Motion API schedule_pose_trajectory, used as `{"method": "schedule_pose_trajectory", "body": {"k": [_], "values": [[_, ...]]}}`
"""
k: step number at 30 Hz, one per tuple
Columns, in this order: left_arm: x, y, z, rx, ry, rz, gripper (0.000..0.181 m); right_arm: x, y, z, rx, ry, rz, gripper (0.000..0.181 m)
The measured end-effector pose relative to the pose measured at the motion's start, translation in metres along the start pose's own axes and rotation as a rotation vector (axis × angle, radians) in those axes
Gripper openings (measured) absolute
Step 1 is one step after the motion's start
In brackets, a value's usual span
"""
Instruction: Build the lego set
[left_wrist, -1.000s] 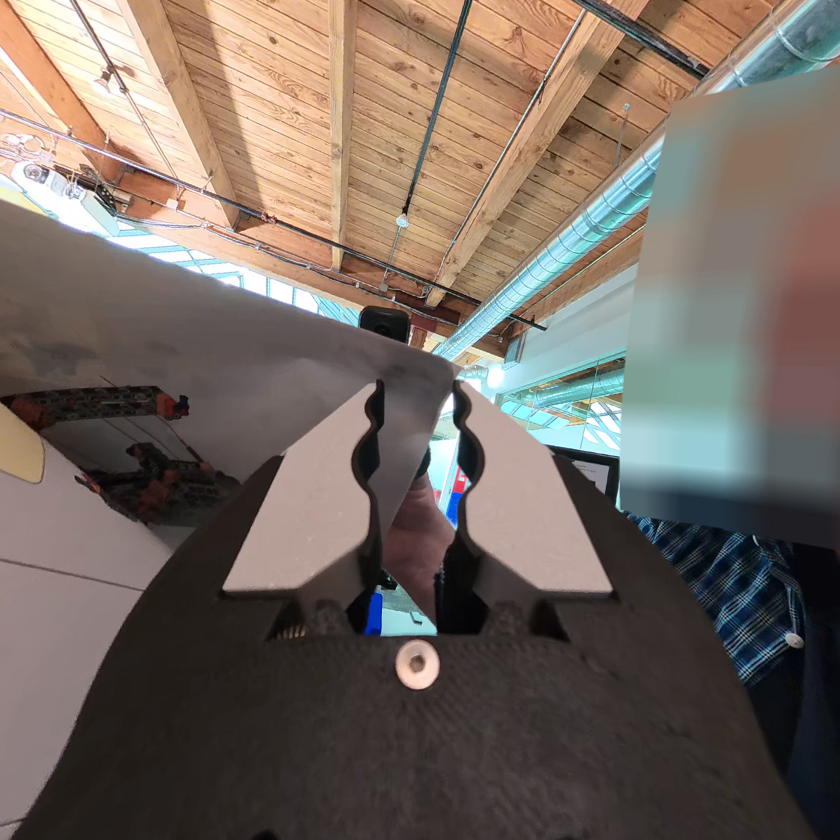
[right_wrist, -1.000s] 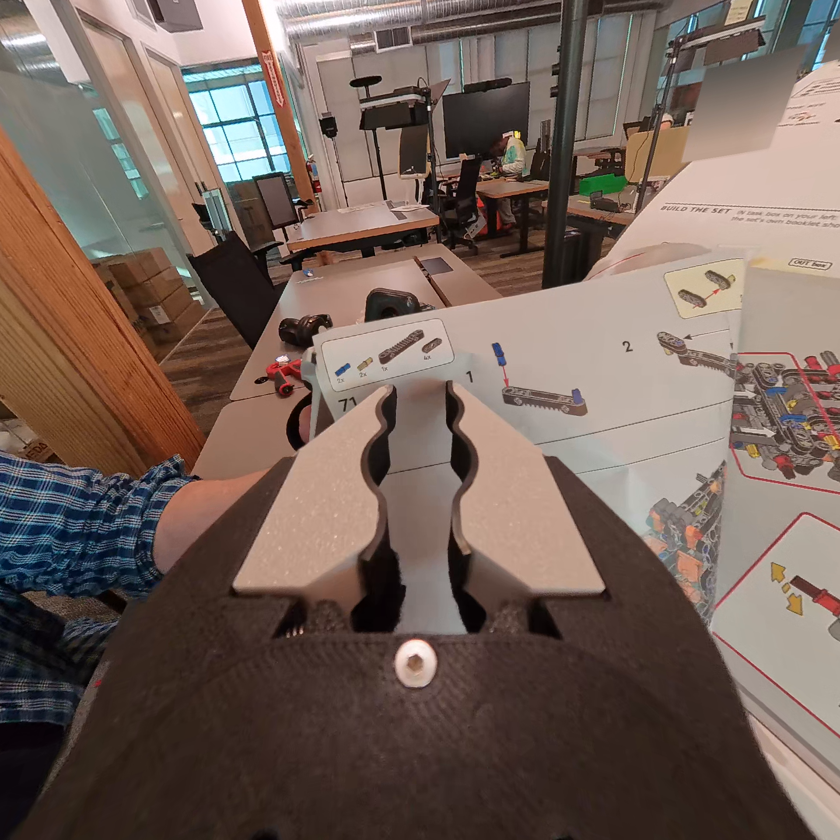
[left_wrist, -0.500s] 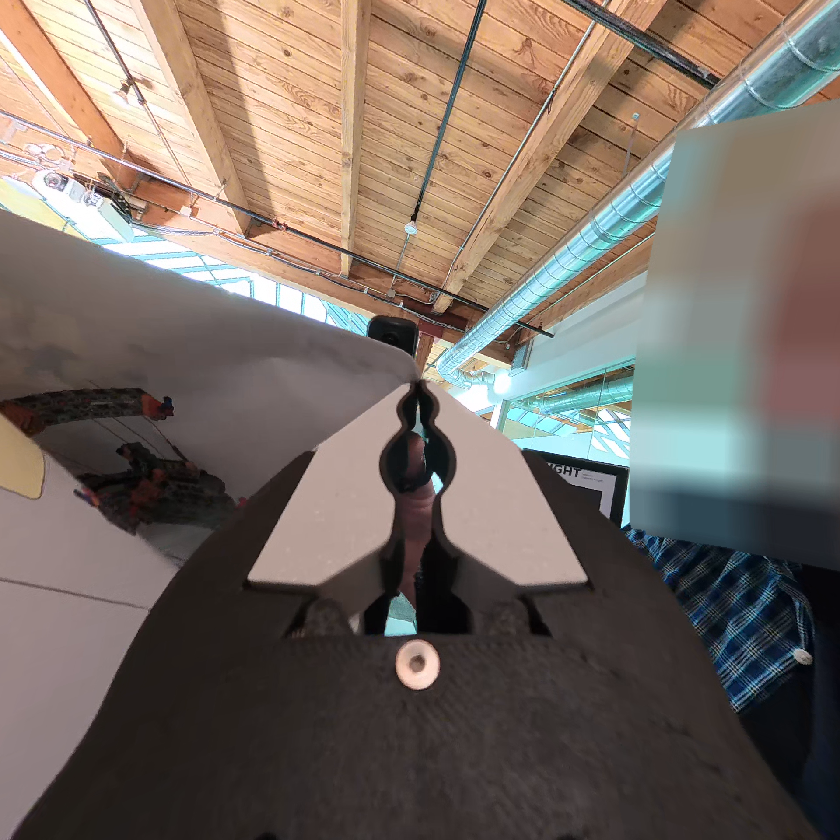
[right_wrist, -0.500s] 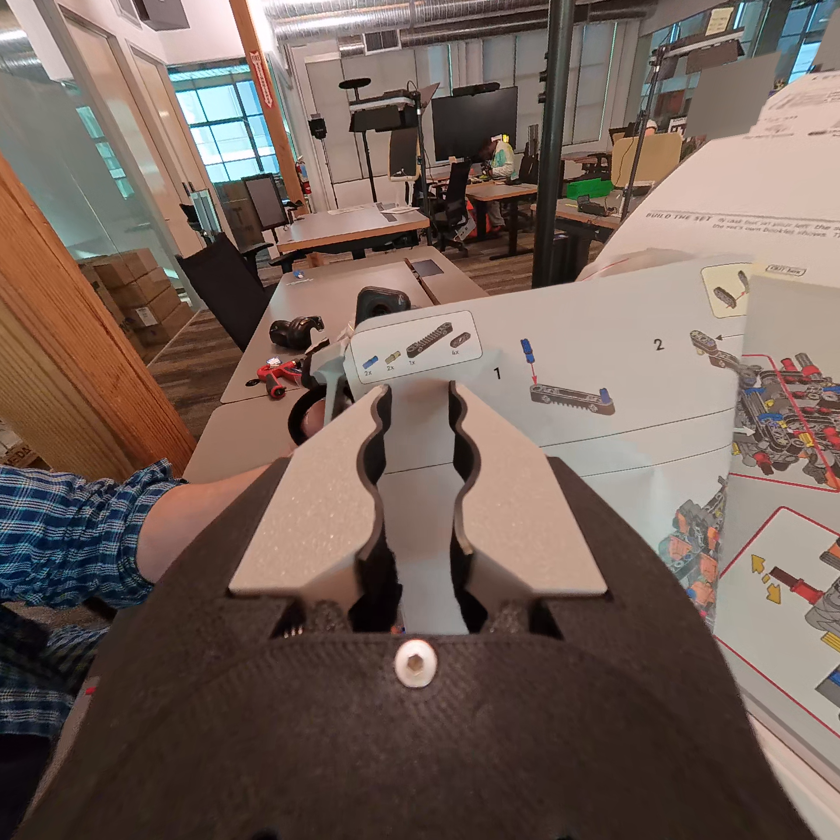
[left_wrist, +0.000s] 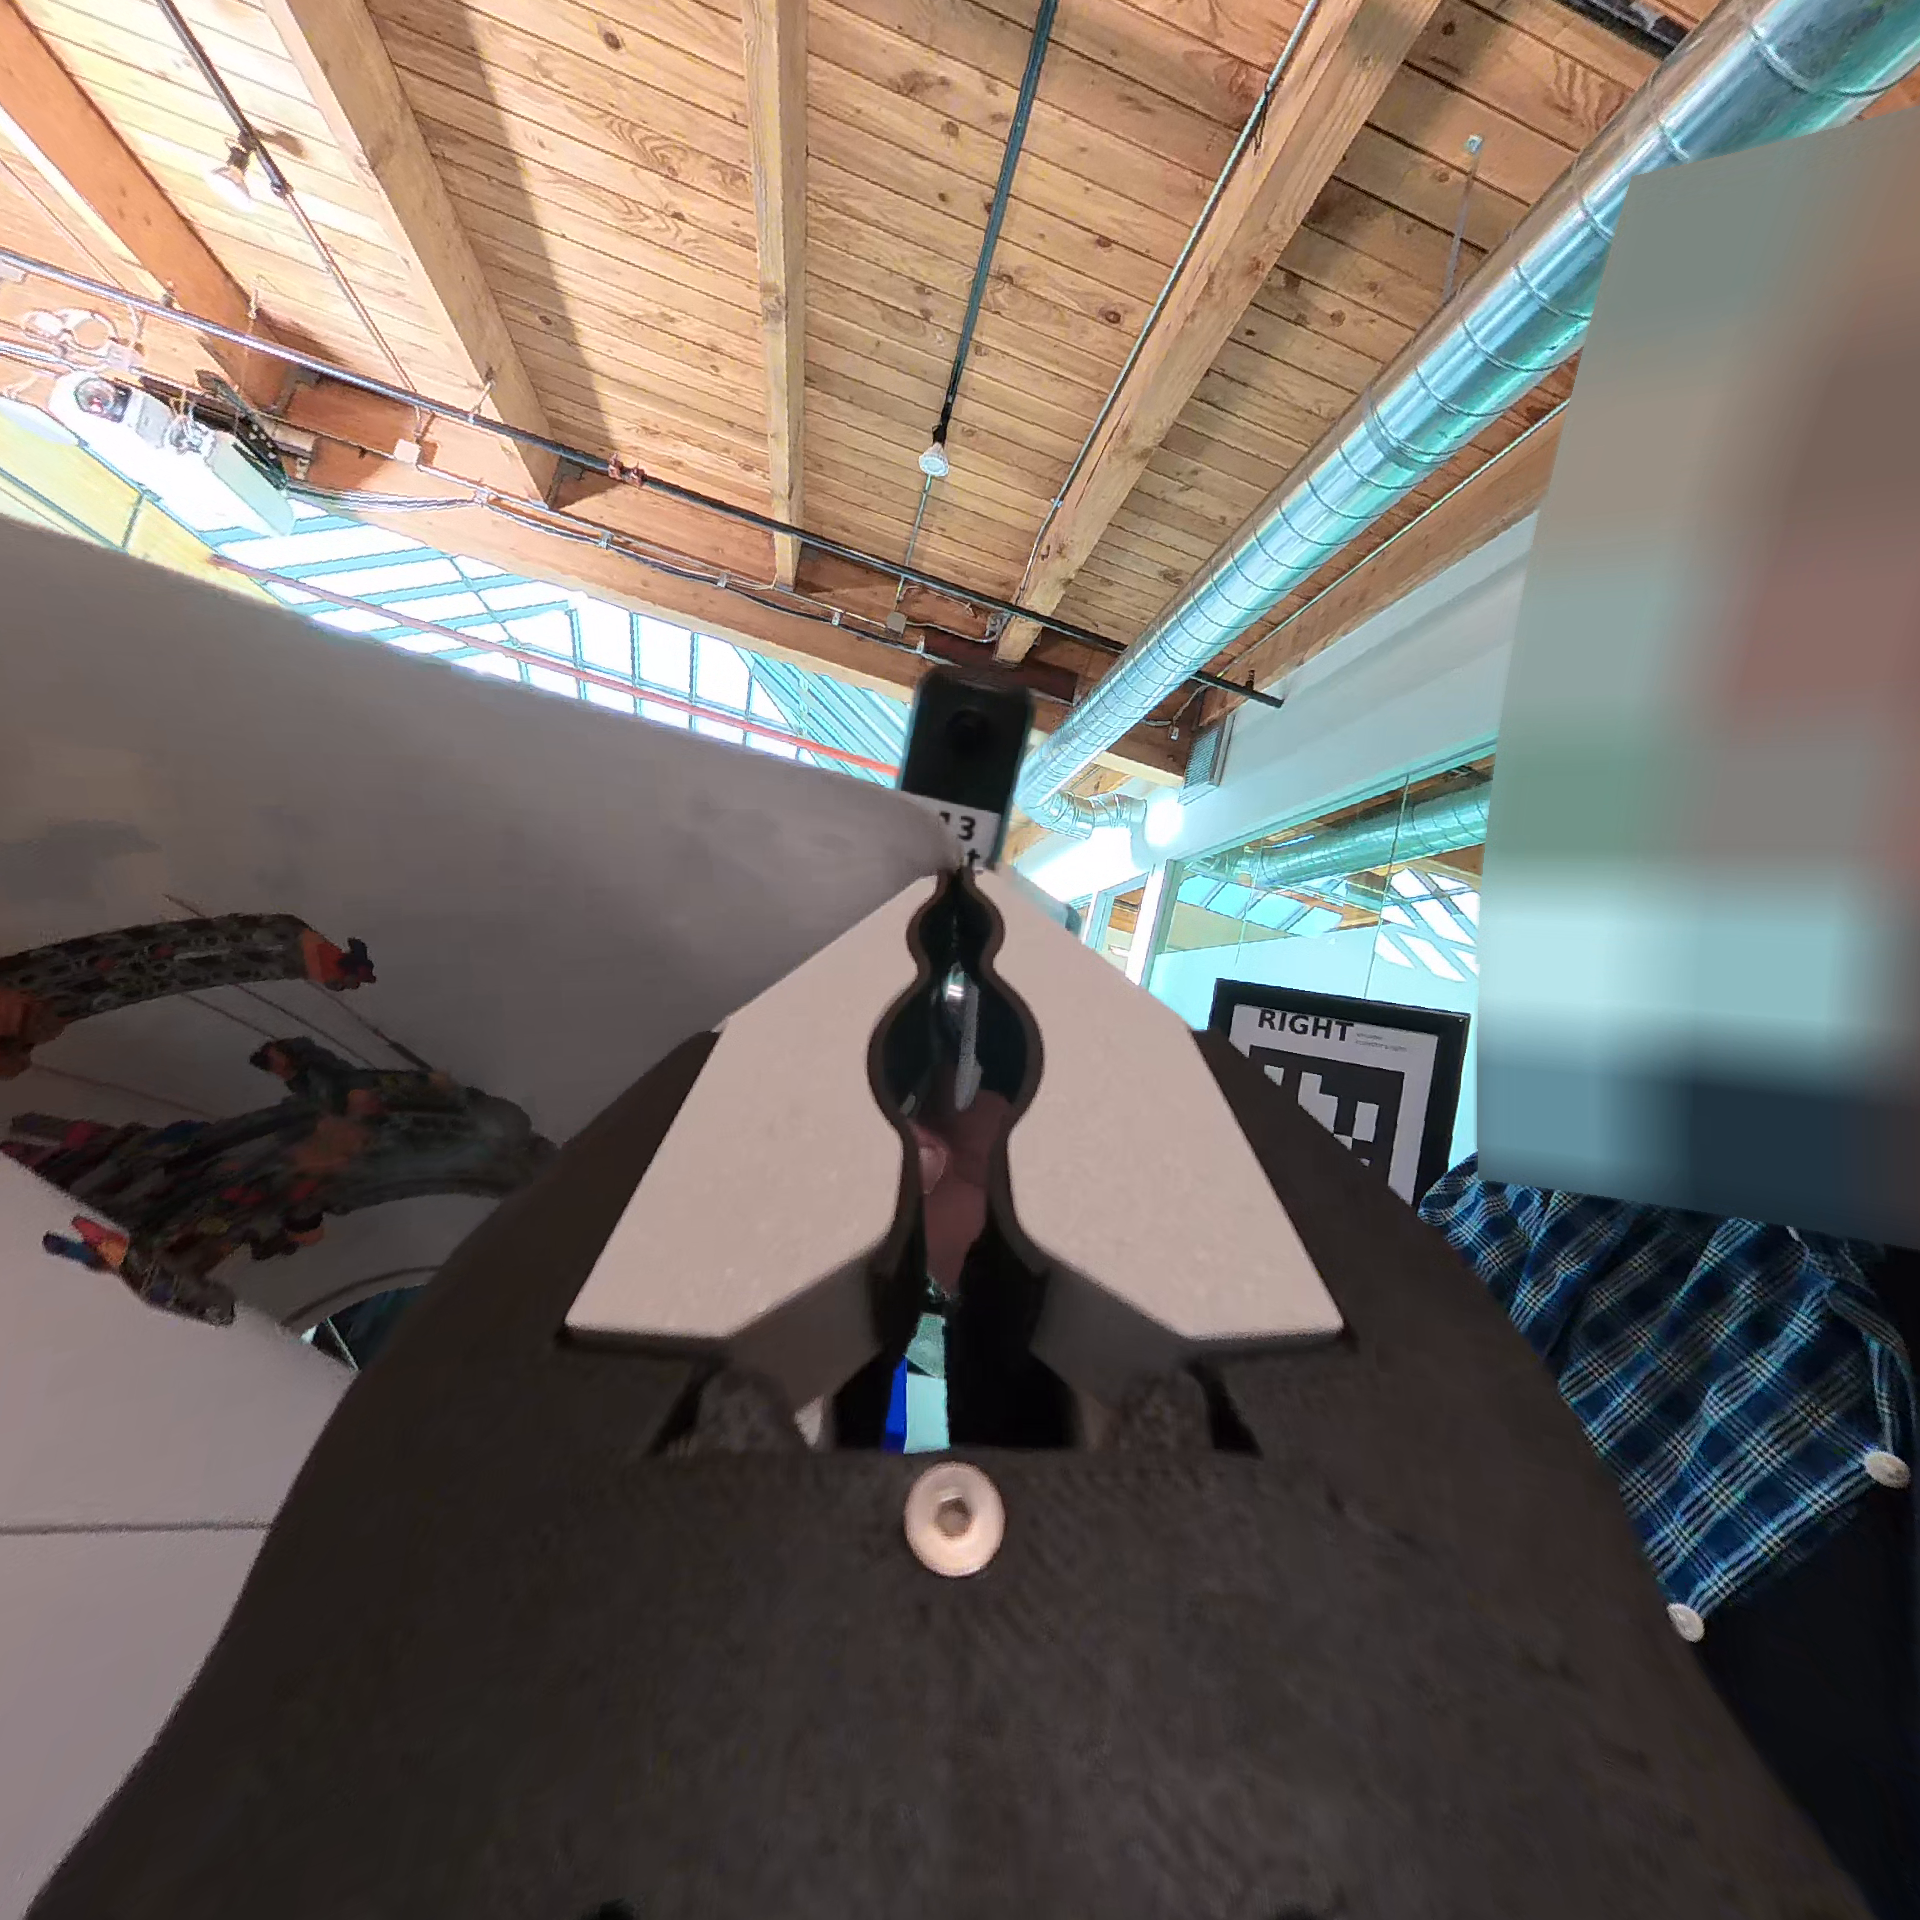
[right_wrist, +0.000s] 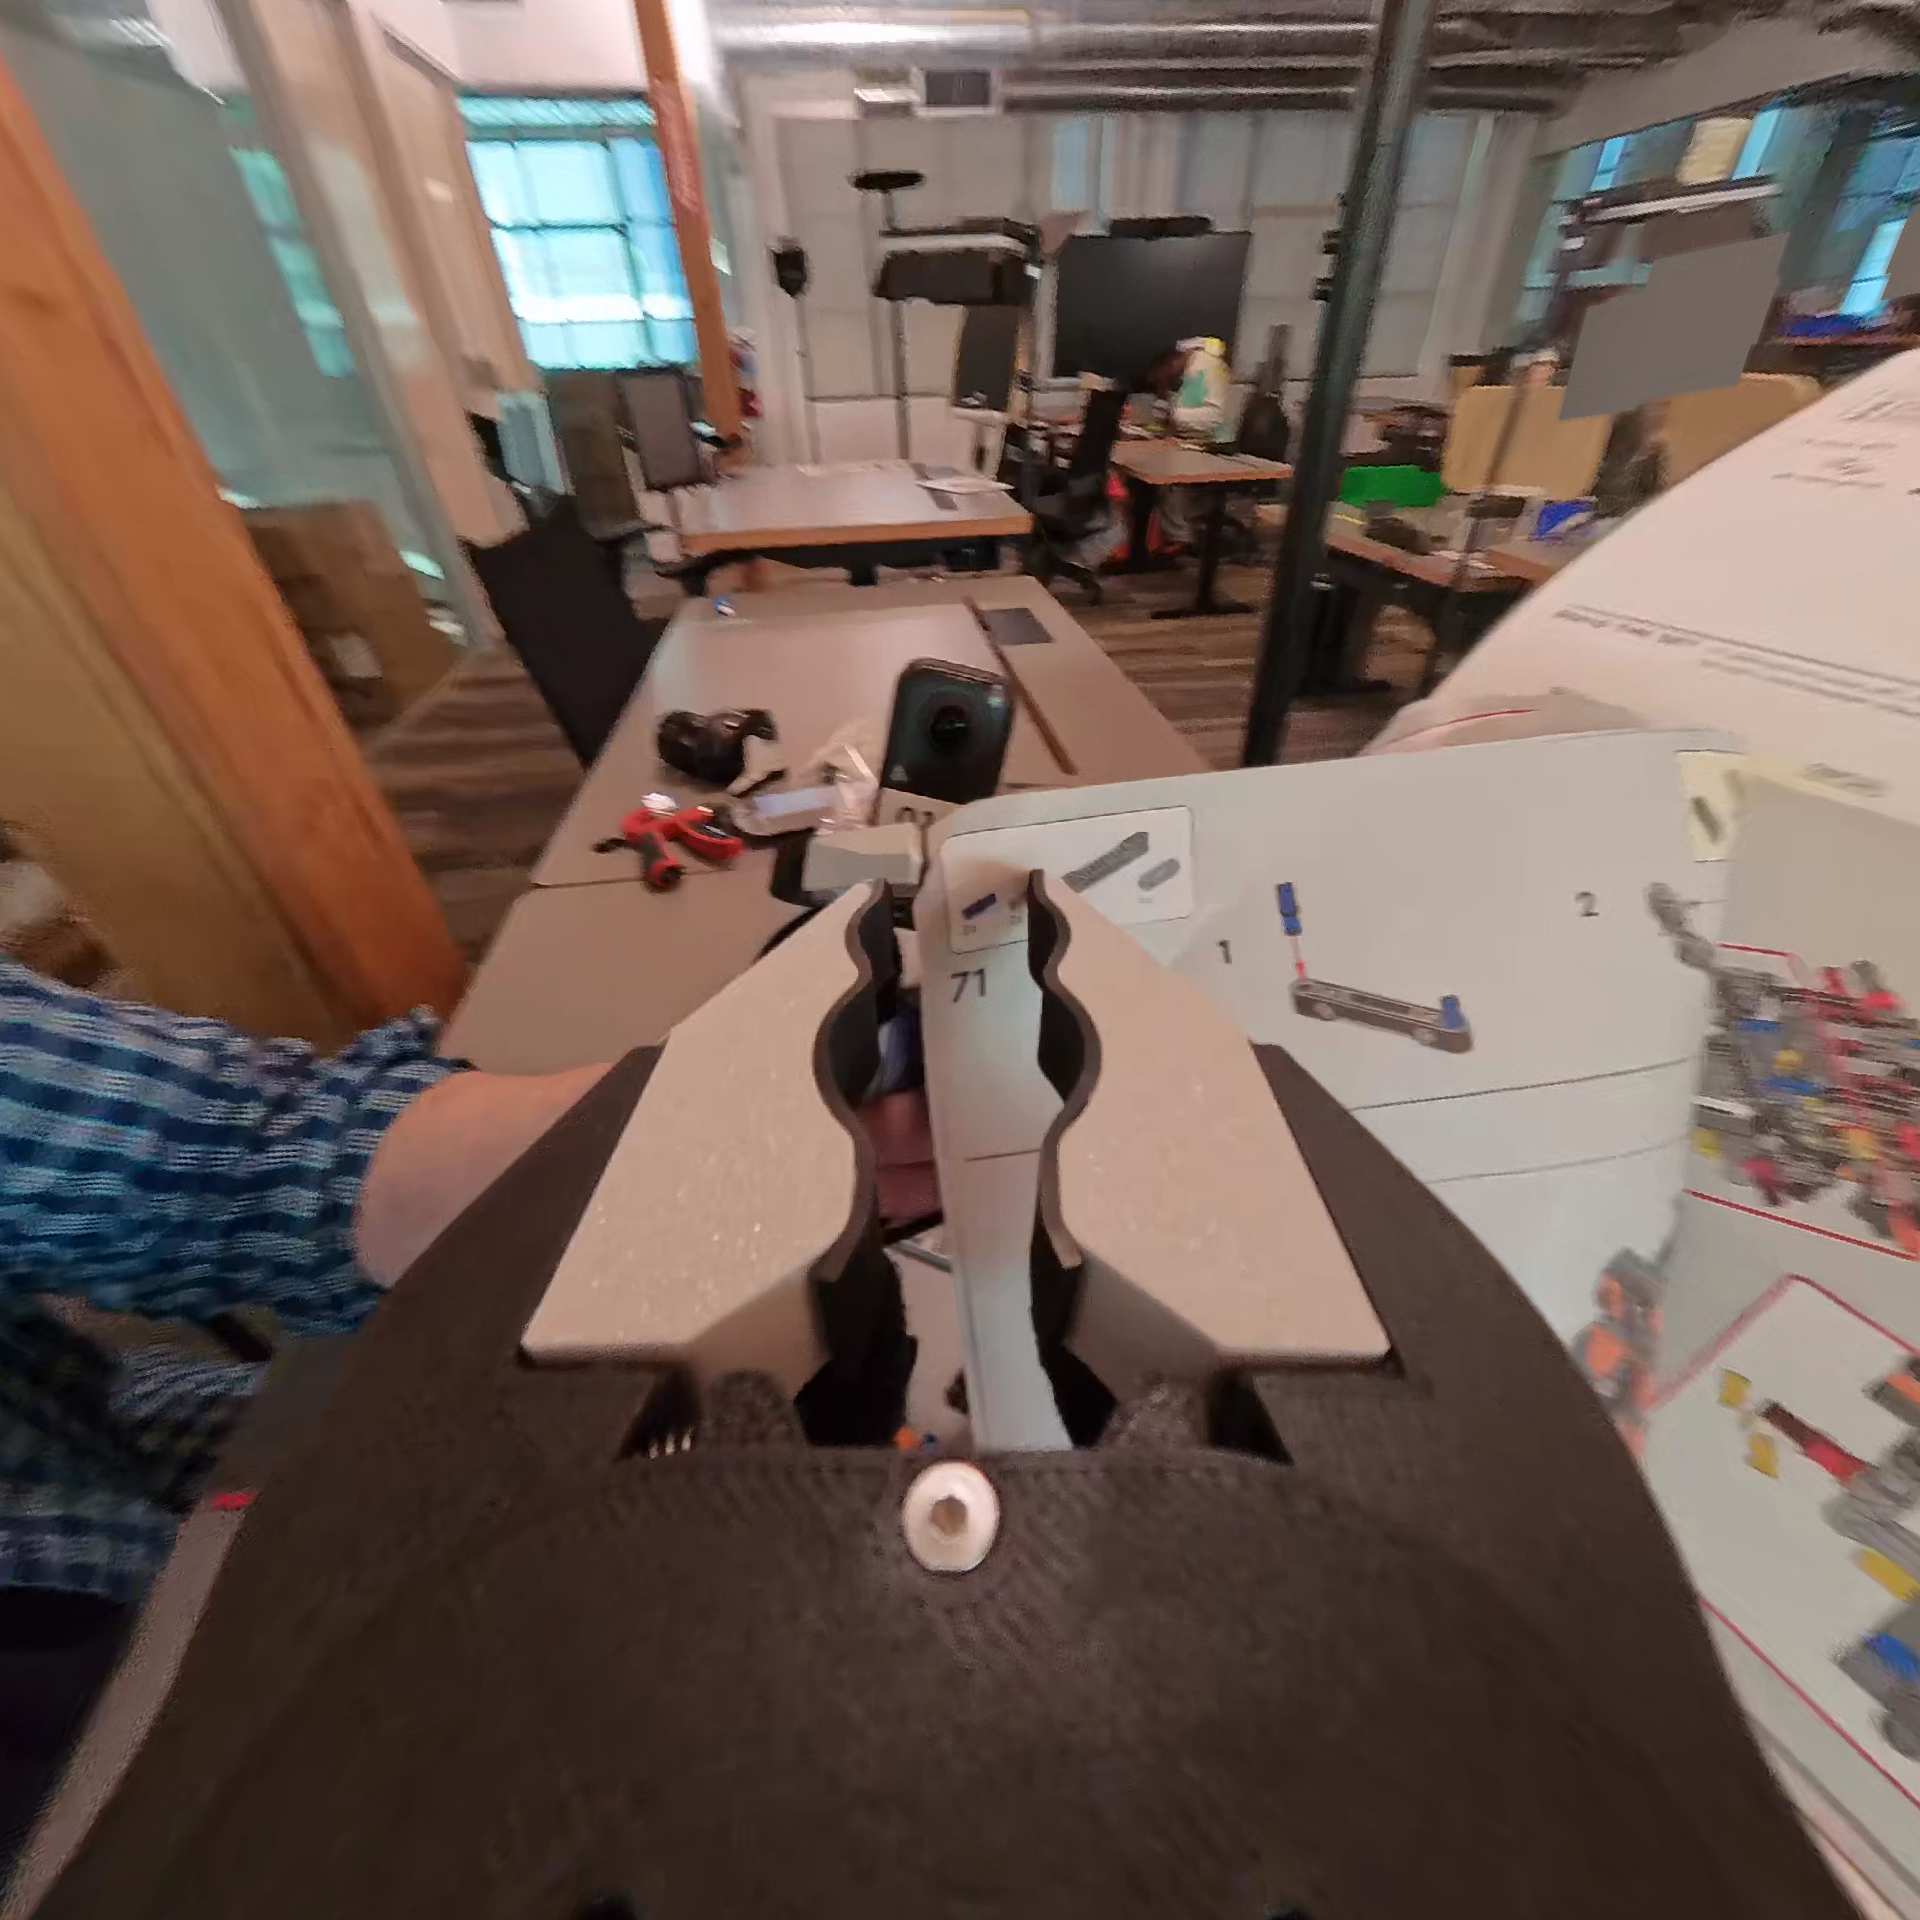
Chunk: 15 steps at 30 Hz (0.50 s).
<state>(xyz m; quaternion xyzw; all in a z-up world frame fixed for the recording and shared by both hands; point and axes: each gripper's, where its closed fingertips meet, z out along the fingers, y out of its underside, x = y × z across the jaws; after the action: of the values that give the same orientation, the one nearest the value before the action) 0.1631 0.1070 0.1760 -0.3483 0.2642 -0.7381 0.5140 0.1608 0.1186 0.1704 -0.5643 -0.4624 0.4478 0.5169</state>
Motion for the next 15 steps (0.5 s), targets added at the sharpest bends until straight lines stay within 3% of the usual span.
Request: {"method": "schedule_pose_trajectory", "body": {"k": [1, 15], "values": [[-0.0001, 0.0001, 0.0004, -0.001, 0.002, -0.001, 0.0, -0.0024, 0.0001, -0.0008, 0.007, -0.036, 0.027, 0.024], [-0.0022, 0.0037, 0.008, 0.001, 0.057, -0.043, 0.0, 0.0002, -0.0023, -0.0078, 0.117, -0.237, 0.226, 0.013]]}}
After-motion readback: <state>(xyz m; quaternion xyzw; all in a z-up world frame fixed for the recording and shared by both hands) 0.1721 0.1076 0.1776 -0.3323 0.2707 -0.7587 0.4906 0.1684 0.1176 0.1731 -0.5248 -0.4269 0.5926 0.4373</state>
